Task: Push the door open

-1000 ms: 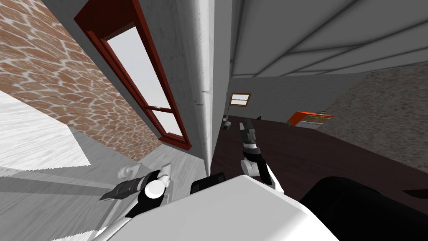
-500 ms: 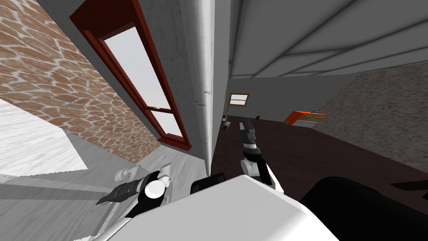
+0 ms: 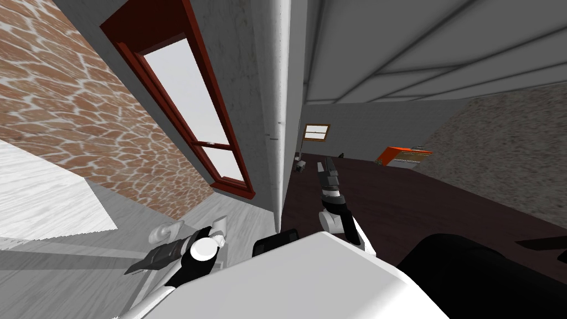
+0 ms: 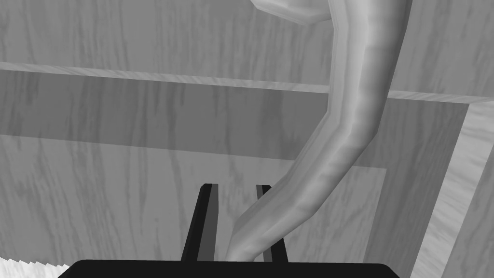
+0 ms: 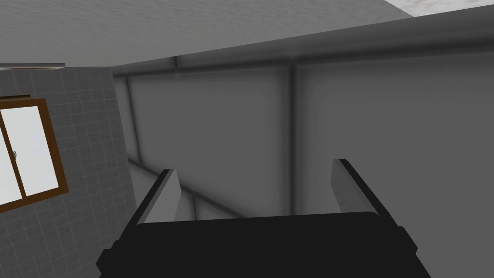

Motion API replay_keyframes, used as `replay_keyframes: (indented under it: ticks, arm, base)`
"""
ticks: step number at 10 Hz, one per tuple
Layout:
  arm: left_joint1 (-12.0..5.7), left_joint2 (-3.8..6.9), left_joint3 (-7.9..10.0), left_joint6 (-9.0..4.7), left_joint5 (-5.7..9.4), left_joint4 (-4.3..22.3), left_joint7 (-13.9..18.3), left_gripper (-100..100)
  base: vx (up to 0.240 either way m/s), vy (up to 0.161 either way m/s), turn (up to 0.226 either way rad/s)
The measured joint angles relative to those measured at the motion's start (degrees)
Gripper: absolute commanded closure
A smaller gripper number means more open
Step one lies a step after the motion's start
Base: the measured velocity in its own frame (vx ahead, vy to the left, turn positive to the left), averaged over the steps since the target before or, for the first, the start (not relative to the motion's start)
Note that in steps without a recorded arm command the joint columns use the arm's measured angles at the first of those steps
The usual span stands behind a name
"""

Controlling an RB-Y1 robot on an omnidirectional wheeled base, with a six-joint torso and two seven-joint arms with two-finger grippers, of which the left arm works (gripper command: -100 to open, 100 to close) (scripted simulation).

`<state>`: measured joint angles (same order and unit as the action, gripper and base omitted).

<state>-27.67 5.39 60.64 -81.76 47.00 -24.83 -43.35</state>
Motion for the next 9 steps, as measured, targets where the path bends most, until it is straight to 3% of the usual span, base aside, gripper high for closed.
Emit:
replay_keyframes:
  ticks: [3, 6, 7, 8, 9]
  arm:
    - [0.21, -0.35, -0.01, 0.54, 0.01, -1.2, -0.4, 100]
    - [-0.14, -1.0, 1.18, -0.77, 1.08, -1.2, -1.2, 100]
    - [0.47, -2.45, 1.6, -0.55, 1.43, -4.0, -2.1, 100]
    - [0.02, -1.44, 1.84, -1.32, 1.62, -2.1, -1.8, 100]
    - [0.02, -1.56, 2.11, -1.73, 1.86, -2.4, -1.7, 100]
  base:
    - [0.001, 0.013, -0.028]
    - [0.003, 0.091, -0.042]
    - [0.001, 0.065, -0.017]
    - [0.003, 0.05, -0.032]
    - [0.003, 0.1, -0.047]
